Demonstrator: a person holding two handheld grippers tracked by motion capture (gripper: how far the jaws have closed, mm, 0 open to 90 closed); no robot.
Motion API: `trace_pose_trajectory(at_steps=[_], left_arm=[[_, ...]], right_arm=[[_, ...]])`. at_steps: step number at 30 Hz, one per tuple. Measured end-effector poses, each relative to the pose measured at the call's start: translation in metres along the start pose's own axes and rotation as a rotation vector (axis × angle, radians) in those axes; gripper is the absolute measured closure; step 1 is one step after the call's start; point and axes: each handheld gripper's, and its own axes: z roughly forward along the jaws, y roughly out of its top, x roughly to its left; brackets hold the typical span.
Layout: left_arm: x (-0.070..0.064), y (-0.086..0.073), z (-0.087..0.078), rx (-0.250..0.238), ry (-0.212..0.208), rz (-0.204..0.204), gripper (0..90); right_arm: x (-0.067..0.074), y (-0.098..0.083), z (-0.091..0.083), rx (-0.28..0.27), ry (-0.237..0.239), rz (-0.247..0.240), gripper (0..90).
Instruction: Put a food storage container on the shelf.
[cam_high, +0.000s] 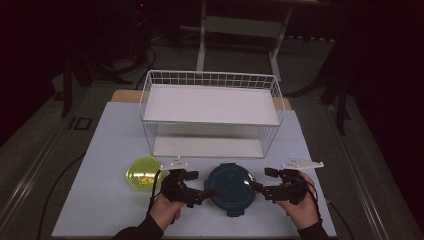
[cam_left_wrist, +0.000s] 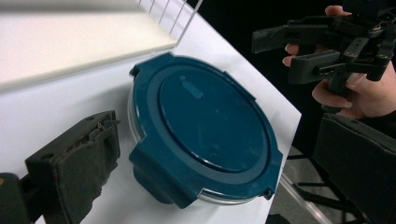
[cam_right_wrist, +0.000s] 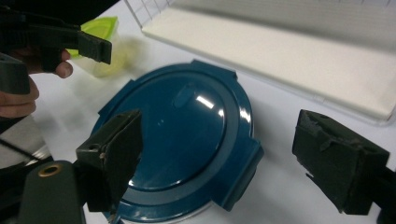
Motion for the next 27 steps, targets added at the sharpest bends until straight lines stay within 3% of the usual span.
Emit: trace_pose_trajectory(at_steps=[2, 3, 4, 7, 12, 18, 27], left_arm=[[0.001, 0.0, 0.001, 0.009, 0.004, -0.007, 0.0], [0.005, 0.0, 0.002, 0.027, 0.001, -0.059, 0.0], [0.007, 0.0, 0.003, 0.033, 0.003, -0.081, 0.0], [0.01, -0.001, 0.006, 0.07, 0.036, -0.113, 0.0], [0.018, -0.006, 0.012, 0.124, 0.037, -0.216, 2.5], [0.025, -0.009, 0.013, 0.141, 0.02, -0.277, 9.3], [0.033, -0.014, 0.018, 0.171, 0.004, -0.372, 18.6]], right_arm=[[-0.003, 0.0, 0.002, 0.023, 0.009, 0.02, 16.2], [-0.005, -0.001, 0.004, 0.033, 0.007, 0.034, 16.7], [-0.009, -0.002, 0.007, 0.062, 0.011, 0.053, 19.2], [-0.013, -0.003, 0.01, 0.091, 0.024, 0.091, 19.7], [-0.022, -0.005, 0.012, 0.127, 0.046, 0.178, 24.7], [-0.034, -0.007, 0.017, 0.186, 0.085, 0.289, 27.3], [-0.048, -0.014, 0.027, 0.244, 0.134, 0.385, 33.2]])
